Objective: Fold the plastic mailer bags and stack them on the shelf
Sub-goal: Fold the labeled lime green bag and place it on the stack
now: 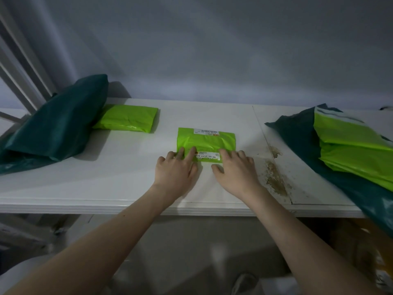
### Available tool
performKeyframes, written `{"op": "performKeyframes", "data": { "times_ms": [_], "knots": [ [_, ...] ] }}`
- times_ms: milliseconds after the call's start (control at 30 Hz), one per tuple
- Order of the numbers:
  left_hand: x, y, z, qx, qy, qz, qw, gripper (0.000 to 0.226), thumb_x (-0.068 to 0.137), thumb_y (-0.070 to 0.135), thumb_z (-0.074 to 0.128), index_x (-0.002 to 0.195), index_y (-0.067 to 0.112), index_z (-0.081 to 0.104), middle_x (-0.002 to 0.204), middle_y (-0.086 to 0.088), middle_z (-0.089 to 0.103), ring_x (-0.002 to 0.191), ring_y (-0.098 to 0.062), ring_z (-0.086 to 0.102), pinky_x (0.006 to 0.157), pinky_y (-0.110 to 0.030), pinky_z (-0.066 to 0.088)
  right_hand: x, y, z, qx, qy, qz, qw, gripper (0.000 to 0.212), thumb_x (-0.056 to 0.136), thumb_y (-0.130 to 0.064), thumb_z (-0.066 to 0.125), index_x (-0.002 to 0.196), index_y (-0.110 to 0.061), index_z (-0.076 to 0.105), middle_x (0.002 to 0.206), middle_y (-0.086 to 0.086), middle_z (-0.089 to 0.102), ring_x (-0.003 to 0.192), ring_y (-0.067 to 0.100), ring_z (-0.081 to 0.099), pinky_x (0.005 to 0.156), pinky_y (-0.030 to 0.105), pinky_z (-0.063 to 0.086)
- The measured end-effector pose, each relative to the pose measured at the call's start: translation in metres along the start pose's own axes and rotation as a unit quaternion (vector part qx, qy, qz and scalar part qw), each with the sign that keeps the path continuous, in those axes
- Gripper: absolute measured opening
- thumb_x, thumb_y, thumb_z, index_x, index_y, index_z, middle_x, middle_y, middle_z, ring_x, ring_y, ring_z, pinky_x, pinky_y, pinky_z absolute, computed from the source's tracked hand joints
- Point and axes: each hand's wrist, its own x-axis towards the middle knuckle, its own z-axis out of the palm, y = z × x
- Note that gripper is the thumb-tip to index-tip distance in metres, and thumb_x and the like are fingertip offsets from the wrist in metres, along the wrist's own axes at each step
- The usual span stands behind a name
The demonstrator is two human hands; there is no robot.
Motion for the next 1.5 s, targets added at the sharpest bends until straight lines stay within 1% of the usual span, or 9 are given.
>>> {"op": "performKeyframes", "data": {
  "times_ms": [200,367,500,667,833,1000,1067,1233,1500],
  "knots": [
    [0.005,-0.009,-0.013,-0.049,-0.098,-0.044,0.993,0.087,0.069,0.057,-0.01,0.137,0.027,0.036,0.15,-0.007,0.029,0.142,-0.028,0.022,0.109,-0.054,0.019,0.006,-0.003,-0.007,0.042,0.085,-0.033,0.995,0.031,0.096,-0.036,0.038,0.101,-0.011,0.054,0.082,0.014,0.069,0.084,0.032,0.065,0.076,0.036,0.039],
    [0.01,-0.016,-0.022,-0.003,-0.127,0.03,0.991,0.09,0.066,0.052,-0.018,0.137,0.035,0.034,0.14,-0.007,0.033,0.137,-0.036,0.025,0.102,-0.054,0.03,0.012,-0.002,-0.007,0.08,0.118,0.021,0.99,0.034,0.093,-0.036,0.045,0.112,-0.009,0.052,0.105,0.014,0.056,0.099,0.035,0.054,0.076,0.039,0.042],
    [0.02,-0.024,-0.012,-0.136,-0.124,-0.095,0.978,0.075,0.082,0.065,0.008,0.127,0.016,0.043,0.121,-0.011,0.047,0.116,-0.033,0.046,0.09,-0.041,0.039,0.019,0.006,-0.008,0.09,0.047,0.136,0.985,0.055,0.091,-0.049,0.044,0.13,-0.011,0.036,0.125,0.015,0.042,0.113,0.038,0.046,0.087,0.043,0.041],
    [0.032,-0.026,-0.018,-0.42,-0.096,-0.224,0.874,0.036,0.092,0.037,0.051,0.118,0.013,0.045,0.111,-0.002,0.059,0.101,-0.025,0.054,0.087,-0.033,0.042,0.023,0.007,-0.006,0.14,-0.009,0.145,0.98,0.06,0.09,-0.05,0.047,0.132,-0.01,0.031,0.127,0.017,0.045,0.118,0.039,0.045,0.092,0.044,0.039],
    [0.046,-0.031,-0.021,-0.519,-0.056,-0.346,0.779,0.032,0.086,0.032,0.062,0.11,0.019,0.047,0.094,0.001,0.059,0.085,-0.019,0.054,0.076,-0.025,0.04,0.024,0.001,-0.003,0.157,-0.015,0.123,0.98,0.062,0.089,-0.046,0.054,0.133,-0.011,0.029,0.126,0.017,0.043,0.114,0.04,0.049,0.09,0.043,0.041],
    [0.048,-0.033,-0.022,-0.615,-0.108,-0.407,0.667,0.069,0.06,0.046,0.079,0.11,0.003,0.059,0.109,-0.01,0.064,0.099,-0.026,0.062,0.095,-0.039,0.049,0.023,-0.001,-0.005,0.219,-0.016,0.105,0.97,0.055,0.09,-0.033,0.057,0.133,-0.011,0.03,0.125,0.017,0.041,0.107,0.041,0.054,0.086,0.039,0.042],
    [0.05,-0.034,-0.026,-0.662,-0.122,-0.387,0.63,0.049,0.068,0.038,0.079,0.095,0.0,0.064,0.103,-0.015,0.069,0.093,-0.027,0.066,0.092,-0.036,0.052,0.024,-0.001,-0.006,0.235,-0.015,0.106,0.966,0.055,0.09,-0.031,0.058,0.133,-0.011,0.03,0.125,0.017,0.042,0.108,0.04,0.054,0.085,0.037,0.042],
    [0.048,-0.03,-0.034,-0.647,-0.108,-0.333,0.677,0.028,0.079,0.028,0.074,0.096,0.007,0.069,0.087,-0.006,0.071,0.065,-0.01,0.066,0.055,-0.011,0.052,0.026,-0.002,-0.005,0.262,-0.014,0.104,0.959,0.056,0.09,-0.028,0.058,0.134,-0.01,0.029,0.125,0.019,0.043,0.109,0.038,0.053,0.084,0.036,0.042],
    [0.041,-0.046,-0.047,-0.676,-0.023,-0.314,0.667,0.026,0.082,0.01,0.069,0.107,0.005,0.064,0.099,-0.012,0.068,0.082,-0.022,0.066,0.078,-0.031,0.056,0.037,-0.018,-0.002,0.341,0.007,0.14,0.93,0.066,0.085,-0.04,0.063,0.129,-0.003,0.031,0.127,0.019,0.049,0.118,0.036,0.05,0.095,0.043,0.043]
  ]
}}
